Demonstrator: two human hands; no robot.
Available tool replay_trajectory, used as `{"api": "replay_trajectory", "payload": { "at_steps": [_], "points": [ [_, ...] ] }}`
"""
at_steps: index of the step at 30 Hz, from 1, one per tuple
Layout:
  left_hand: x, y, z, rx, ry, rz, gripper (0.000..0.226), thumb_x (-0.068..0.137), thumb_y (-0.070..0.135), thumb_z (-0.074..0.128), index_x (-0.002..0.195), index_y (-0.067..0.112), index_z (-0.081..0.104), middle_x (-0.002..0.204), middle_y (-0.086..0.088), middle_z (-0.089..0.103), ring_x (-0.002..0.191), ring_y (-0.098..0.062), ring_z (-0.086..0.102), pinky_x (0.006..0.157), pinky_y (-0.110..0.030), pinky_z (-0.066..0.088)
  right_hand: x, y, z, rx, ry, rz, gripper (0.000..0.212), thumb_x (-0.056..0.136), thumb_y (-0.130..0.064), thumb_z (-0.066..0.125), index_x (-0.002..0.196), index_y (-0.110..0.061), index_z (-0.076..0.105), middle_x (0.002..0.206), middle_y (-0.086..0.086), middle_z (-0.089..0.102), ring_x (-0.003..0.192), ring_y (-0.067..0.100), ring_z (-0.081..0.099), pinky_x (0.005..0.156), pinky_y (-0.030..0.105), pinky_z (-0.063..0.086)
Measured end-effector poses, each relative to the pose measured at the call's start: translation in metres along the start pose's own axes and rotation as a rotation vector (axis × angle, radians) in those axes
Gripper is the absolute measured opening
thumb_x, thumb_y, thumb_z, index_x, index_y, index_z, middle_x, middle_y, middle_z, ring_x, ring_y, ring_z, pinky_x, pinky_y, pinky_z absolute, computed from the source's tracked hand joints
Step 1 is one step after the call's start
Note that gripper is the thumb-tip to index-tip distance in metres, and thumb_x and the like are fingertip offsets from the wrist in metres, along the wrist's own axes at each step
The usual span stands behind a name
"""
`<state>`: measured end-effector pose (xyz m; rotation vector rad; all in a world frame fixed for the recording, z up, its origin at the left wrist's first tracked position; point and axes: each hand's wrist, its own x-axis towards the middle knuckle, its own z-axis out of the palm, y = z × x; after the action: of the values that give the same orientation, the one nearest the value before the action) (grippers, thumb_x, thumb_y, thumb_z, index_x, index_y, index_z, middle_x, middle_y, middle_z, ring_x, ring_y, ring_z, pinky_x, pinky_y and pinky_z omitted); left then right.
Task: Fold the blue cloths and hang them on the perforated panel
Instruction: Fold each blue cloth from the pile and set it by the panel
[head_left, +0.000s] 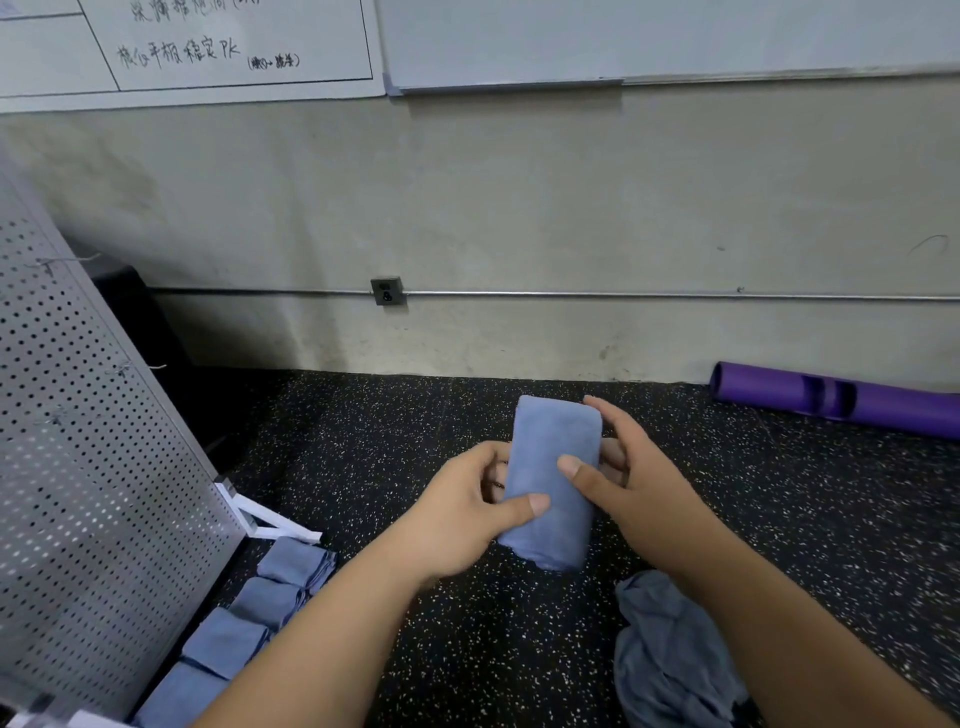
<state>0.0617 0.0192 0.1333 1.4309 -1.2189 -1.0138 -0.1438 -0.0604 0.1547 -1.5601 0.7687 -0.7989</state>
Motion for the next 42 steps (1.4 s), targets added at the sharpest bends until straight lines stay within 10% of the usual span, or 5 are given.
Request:
{"api": "replay_trajectory", "payload": {
  "at_steps": [4, 12, 26, 30, 42],
  "points": [
    [-0.002, 0.002, -0.001, -0.145, 0.016, -0.061, 0.051, 0.086, 0.032, 0.086, 0.130, 0.017, 0.066, 0.124, -0.016, 0.074, 0.120, -0.042, 0.069, 0.103, -0.055, 0.058, -0.001, 0.005, -0.001, -0.021, -0.119, 0.044, 0.084, 0.094, -0.022, 0.081, 0.161, -0.034, 0.033, 0.130, -0.001, 0.075, 0.118, 0.017, 0.074, 0.103, 0.044, 0.059],
    [-0.010, 0.009, 0.002, -0.322, -0.112, -0.145, 0.060, 0.095, 0.007, 0.078, 0.147, 0.021, 0.050, 0.125, -0.009, 0.077, 0.115, -0.032, 0.075, 0.090, -0.044, 0.065, 0.003, 0.012, 0.013, -0.098, 0.133, -0.023, 0.073, 0.089, -0.028, 0.086, 0.153, -0.028, 0.050, 0.107, -0.005, 0.080, 0.095, 0.013, 0.078, 0.087, 0.035, 0.063],
    [-0.014, -0.027, -0.049, -0.195, 0.214, -0.128, 0.093, 0.093, 0.017, 0.083, 0.163, 0.046, 0.029, 0.095, -0.009, 0.076, 0.090, -0.018, 0.076, 0.097, -0.046, 0.062, 0.028, 0.038, 0.059, -0.242, -0.060, 0.049, 0.069, 0.104, -0.028, 0.069, 0.160, -0.044, 0.033, 0.105, -0.006, 0.081, 0.096, 0.011, 0.078, 0.094, 0.047, 0.061],
    [-0.026, -0.045, -0.074, -0.030, 0.168, -0.107, 0.084, 0.097, 0.009, 0.077, 0.156, 0.052, 0.035, 0.093, -0.004, 0.069, 0.080, -0.004, 0.067, 0.079, -0.024, 0.058, 0.039, 0.058, 0.090, -0.355, -0.110, 0.027, 0.068, 0.107, -0.032, 0.062, 0.160, -0.057, 0.027, 0.115, -0.007, 0.075, 0.098, 0.010, 0.075, 0.090, 0.044, 0.061],
    [-0.058, -0.167, -0.125, 0.125, 0.351, -0.370, 0.087, 0.085, 0.025, 0.087, 0.157, 0.040, 0.042, 0.145, 0.005, 0.059, 0.132, -0.016, 0.060, 0.115, -0.039, 0.049, 0.062, 0.132, 0.207, -0.520, -0.361, 0.115, 0.056, 0.110, -0.019, 0.055, 0.157, -0.045, 0.040, 0.152, -0.005, 0.054, 0.114, 0.008, 0.054, 0.097, 0.030, 0.048]
  ]
}}
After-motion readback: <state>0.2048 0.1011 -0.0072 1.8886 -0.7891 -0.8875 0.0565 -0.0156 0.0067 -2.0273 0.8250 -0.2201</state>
